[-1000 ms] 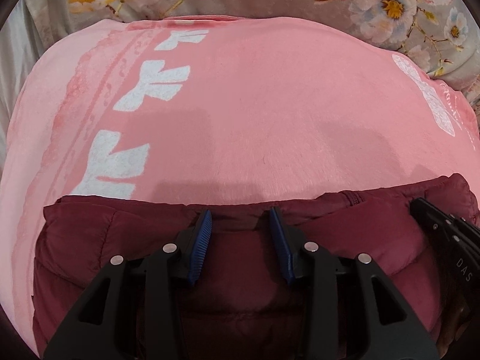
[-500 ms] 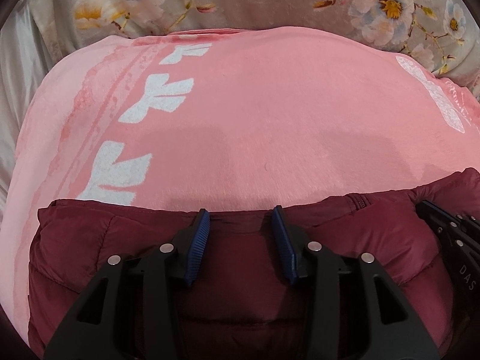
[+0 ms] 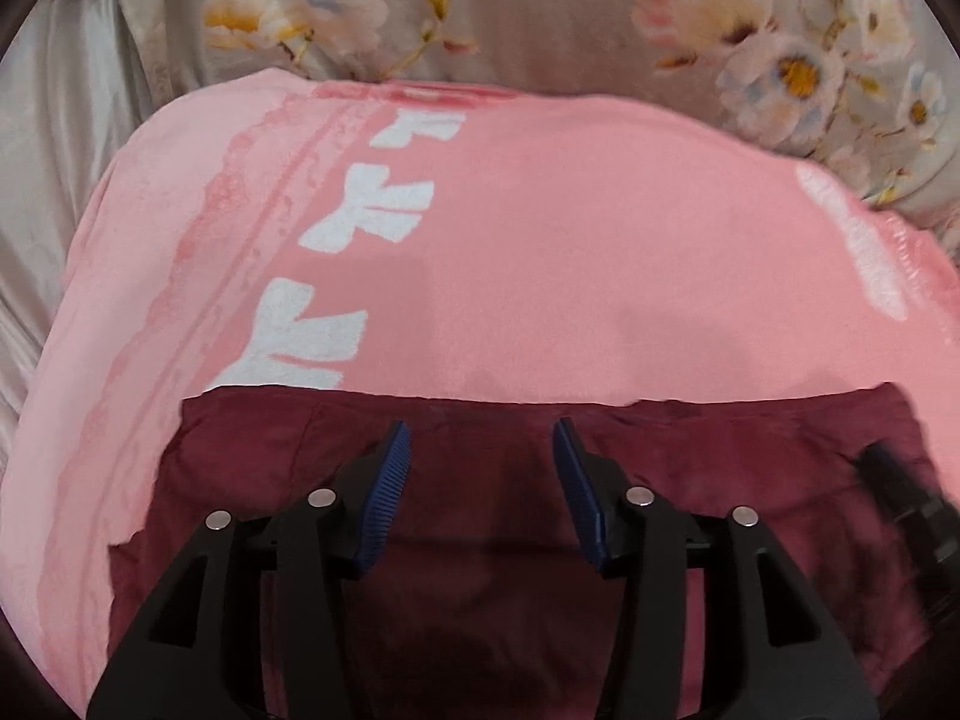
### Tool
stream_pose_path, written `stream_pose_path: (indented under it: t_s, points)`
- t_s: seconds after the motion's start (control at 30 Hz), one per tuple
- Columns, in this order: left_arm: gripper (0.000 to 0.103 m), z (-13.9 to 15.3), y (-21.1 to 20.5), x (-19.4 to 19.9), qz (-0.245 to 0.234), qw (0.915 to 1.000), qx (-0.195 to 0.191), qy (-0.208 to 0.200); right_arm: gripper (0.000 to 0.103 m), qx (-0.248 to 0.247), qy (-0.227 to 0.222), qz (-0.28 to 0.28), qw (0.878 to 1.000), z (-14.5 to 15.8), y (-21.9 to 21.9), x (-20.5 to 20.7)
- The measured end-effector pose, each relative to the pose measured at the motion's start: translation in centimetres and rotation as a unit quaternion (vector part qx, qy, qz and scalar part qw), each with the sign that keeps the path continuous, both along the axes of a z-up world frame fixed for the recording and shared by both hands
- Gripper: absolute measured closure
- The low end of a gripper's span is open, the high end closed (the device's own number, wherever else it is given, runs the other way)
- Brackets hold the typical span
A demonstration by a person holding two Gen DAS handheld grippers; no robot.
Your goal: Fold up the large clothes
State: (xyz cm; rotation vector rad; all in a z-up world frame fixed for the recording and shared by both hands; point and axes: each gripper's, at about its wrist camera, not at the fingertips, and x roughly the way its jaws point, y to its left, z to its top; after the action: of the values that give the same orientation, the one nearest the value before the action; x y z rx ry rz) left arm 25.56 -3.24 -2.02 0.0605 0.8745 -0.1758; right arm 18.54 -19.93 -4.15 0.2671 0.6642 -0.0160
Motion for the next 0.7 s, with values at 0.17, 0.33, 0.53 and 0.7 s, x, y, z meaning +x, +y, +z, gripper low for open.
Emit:
stream_pose_path:
  t_s: [0.17, 0.33, 0.53, 0.7]
  points:
    - [0.049, -0.5, -0.4, -3.7, -0.006, 0.9995, 0.030, 0.002, 0.092, -0.009, 0.026, 0.036, 0.999, -1.1, 3.5, 0.2]
    - [0.047, -3.0, 0.0, -4.2, 0.009, 0.9994, 0.032, 0.013, 0.093, -0.014, 0.050, 0.033, 0.998, -3.2, 4.0, 0.7]
    - [0.041, -4.1, -0.7, -4.3, 0.013, 0.9983, 0.056, -0.005, 0.101, 0.005, 0.065, 0.028, 0.998, -4.5, 3.5, 1.1]
    - [0.040, -4.5, -0.8, -4.2, 0.016, 0.9983, 0.055, -0.010, 0.102, 0.011, 0.066, 0.028, 0.997, -5.1, 3.4, 1.2]
